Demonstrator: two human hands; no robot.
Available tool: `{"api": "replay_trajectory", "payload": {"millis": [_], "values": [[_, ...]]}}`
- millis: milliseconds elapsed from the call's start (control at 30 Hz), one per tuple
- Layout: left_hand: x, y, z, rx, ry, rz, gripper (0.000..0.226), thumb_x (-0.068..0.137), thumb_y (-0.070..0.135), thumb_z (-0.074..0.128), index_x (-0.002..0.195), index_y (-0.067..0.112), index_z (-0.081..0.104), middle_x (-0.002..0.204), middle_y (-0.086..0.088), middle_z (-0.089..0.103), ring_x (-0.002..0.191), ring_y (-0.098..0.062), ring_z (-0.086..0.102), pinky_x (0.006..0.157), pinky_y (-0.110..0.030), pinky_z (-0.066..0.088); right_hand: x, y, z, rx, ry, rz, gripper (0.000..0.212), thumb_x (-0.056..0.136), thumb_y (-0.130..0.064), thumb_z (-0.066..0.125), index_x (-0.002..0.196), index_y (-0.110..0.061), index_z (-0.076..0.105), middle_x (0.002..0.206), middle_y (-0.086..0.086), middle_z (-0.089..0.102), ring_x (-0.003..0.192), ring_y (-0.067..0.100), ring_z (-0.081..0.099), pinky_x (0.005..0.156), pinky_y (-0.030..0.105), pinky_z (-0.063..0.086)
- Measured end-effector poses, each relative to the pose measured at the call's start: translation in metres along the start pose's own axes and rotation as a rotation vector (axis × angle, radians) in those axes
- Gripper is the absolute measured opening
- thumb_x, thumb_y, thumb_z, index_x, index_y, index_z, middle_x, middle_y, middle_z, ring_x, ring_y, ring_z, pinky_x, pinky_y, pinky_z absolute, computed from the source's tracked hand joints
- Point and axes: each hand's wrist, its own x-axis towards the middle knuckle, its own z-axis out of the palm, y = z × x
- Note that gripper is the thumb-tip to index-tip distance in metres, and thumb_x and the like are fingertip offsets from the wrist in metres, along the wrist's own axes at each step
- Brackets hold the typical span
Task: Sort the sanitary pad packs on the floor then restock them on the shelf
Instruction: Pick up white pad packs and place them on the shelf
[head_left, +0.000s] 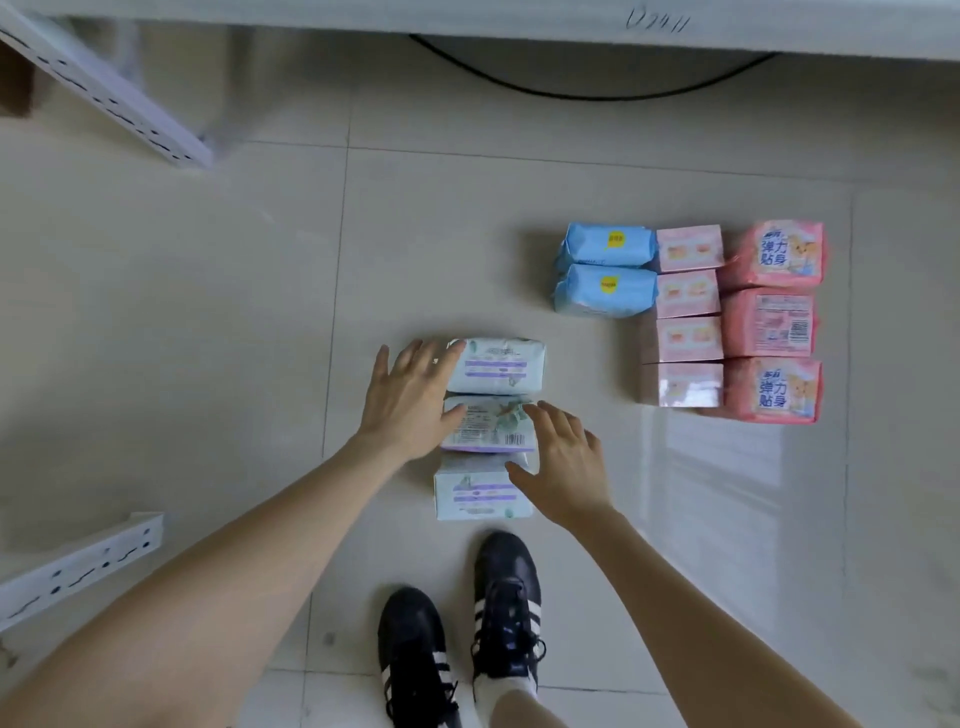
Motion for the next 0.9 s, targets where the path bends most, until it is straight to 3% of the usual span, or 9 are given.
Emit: {"api": "replay_trajectory", "payload": {"millis": [167, 400, 567, 767, 900], "values": [[0.034, -0.012, 0.033, -0.025, -0.026, 0.037, 0.080, 0.088, 0.051, 0.058, 0.152, 0.028, 0.017, 0.159, -0.003, 0.023, 0.145, -0.024, 0.023, 0.117, -0.053, 0.014, 0.028, 0.012, 0.036, 0.039, -0.019, -0.045, 0.073, 0.080, -0.041, 0.067, 0.143, -0.020, 0.036, 0.152, -0.001, 0.034, 0.136, 0.021, 0.033, 0.105, 0.036, 0.034], [0.064, -0.029, 0.051, -0.021, -0.071, 0.097, 0.078, 0.089, 0.047, 0.060, 0.152, 0.032, 0.016, 0.160, 0.002, 0.022, 0.145, -0.022, 0.024, 0.117, -0.054, 0.015, 0.041, 0.019, 0.058, 0.041, 0.173, -0.089, 0.068, 0.066, -0.021, 0.082, 0.129, -0.010, 0.056, 0.137, 0.009, 0.054, 0.122, 0.033, 0.052, 0.089, 0.044, 0.048], [0.084, -0.032, 0.048, -0.024, -0.028, 0.130, 0.079, 0.084, 0.051, 0.062, 0.150, 0.034, 0.022, 0.158, 0.002, 0.026, 0.139, -0.024, 0.033, 0.114, -0.054, 0.019, 0.054, 0.025, 0.063, 0.067, 0.060, -0.078, 0.083, 0.066, -0.023, 0.079, 0.141, -0.015, 0.043, 0.143, 0.003, 0.046, 0.128, 0.026, 0.044, 0.097, 0.040, 0.042], [0.101, -0.027, 0.042, -0.045, -0.084, 0.220, 0.087, 0.077, 0.048, 0.069, 0.150, 0.029, 0.026, 0.156, 0.002, 0.028, 0.135, -0.025, 0.039, 0.110, -0.049, 0.028, 0.068, 0.024, 0.063, 0.209, 0.030, -0.041, 0.080, 0.065, -0.019, 0.077, 0.137, -0.018, 0.043, 0.134, -0.003, 0.047, 0.115, 0.022, 0.046, 0.077, 0.036, 0.051], [0.106, -0.023, 0.035, -0.039, -0.125, 0.272, 0.088, 0.073, 0.043, 0.072, 0.149, 0.024, 0.030, 0.150, 0.002, 0.037, 0.127, -0.025, 0.046, 0.104, -0.046, 0.037, 0.067, 0.025, 0.065, 0.244, 0.040, -0.041, 0.073, 0.066, -0.016, 0.076, 0.133, -0.017, 0.046, 0.129, -0.003, 0.050, 0.110, 0.022, 0.048, 0.073, 0.036, 0.051]]}}
